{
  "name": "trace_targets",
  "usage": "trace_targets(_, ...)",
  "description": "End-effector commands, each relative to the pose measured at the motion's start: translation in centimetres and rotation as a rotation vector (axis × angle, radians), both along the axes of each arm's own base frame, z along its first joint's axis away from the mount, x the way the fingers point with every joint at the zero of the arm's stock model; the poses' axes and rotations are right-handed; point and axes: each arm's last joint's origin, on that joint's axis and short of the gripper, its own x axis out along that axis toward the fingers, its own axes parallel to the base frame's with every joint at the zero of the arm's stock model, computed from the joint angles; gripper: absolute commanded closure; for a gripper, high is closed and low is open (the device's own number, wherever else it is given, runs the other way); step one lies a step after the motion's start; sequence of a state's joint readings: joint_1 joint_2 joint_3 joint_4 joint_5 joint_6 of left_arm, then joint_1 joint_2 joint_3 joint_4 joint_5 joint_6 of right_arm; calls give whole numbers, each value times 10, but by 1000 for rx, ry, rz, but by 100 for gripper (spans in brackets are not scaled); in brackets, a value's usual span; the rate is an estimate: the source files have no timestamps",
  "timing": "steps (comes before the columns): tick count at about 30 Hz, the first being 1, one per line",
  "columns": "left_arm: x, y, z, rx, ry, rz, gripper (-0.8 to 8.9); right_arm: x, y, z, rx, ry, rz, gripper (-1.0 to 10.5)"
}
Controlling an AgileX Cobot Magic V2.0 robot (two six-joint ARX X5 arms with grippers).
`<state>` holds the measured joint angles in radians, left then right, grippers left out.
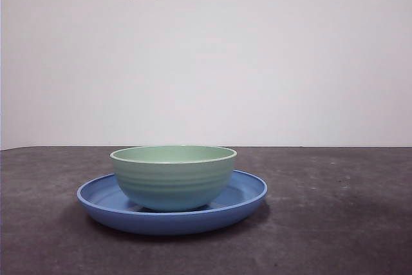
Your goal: Place the green bowl on the blue plate
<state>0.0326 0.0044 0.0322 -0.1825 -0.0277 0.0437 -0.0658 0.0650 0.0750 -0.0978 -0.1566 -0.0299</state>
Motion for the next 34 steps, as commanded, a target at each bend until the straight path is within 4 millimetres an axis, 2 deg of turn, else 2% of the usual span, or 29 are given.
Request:
trace_targets(1,1,0,-7,15,25,3,807,0,-2,-6,-5,-21,-62,911)
trace_targets(7,1,0,-7,15,25,3,807,0,-5,-18,18,12,-164,911)
trace_targets(15,1,0,-7,15,25,3,807,-1,-1,-25,21,85,-163,911)
trace_targets(34,1,0,-7,15,25,3,807,-1,0,-23,22,63,-154,911)
